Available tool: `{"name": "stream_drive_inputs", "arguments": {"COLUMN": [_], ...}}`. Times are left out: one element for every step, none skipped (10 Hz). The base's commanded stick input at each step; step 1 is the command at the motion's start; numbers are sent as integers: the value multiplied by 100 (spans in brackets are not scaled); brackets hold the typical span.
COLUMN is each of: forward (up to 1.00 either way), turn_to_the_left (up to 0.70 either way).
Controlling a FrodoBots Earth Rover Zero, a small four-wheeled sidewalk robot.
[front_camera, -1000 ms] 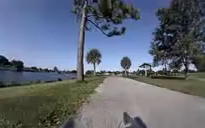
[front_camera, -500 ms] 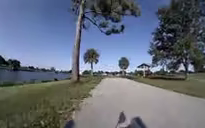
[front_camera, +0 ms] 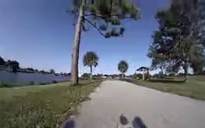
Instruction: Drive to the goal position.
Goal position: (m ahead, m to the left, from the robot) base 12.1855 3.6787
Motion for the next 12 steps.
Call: {"name": "stream_drive_inputs", "arguments": {"forward": [85,85,85,85,85,85,85,85,85,85,85,85], "turn_to_the_left": [0,0,0,0,0,0,0,0,0,0,0,0]}}
